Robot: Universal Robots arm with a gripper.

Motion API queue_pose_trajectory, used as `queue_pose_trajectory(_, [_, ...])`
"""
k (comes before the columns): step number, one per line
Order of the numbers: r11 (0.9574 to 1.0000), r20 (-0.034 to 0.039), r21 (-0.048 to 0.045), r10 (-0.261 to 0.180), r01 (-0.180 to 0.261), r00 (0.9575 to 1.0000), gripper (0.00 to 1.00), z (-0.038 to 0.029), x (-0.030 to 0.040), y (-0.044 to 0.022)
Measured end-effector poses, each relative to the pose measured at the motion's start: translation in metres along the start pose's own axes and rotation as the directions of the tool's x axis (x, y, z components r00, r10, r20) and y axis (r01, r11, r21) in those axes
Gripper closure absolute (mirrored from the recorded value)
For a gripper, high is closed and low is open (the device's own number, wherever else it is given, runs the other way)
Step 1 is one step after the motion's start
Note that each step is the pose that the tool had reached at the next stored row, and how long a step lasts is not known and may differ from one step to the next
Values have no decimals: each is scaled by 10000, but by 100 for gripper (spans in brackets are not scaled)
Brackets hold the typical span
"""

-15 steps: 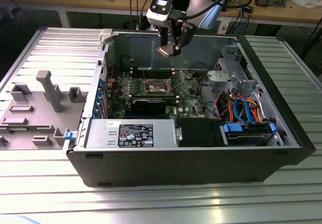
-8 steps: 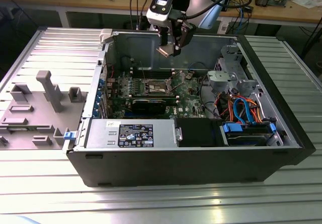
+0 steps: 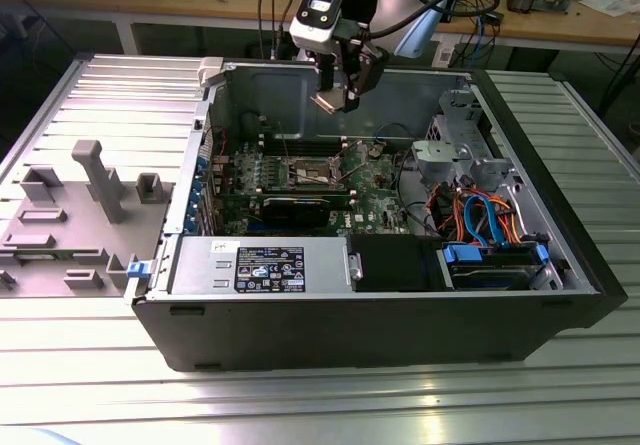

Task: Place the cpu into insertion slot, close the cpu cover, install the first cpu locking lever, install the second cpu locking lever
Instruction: 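Place the cpu into insertion slot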

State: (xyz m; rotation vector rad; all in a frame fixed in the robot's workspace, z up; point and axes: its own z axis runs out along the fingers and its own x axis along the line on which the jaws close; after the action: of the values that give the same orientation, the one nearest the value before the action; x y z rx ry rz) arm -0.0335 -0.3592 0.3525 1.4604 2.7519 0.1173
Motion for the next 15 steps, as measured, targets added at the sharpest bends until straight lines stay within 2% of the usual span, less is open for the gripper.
queue_pose_trajectory(6, [9992,30,-7,391,-391,9992,46,4,1,-2])
queue_pose_trajectory(15, [9977,55,-10,681,-681,9977,46,10,1,-2])
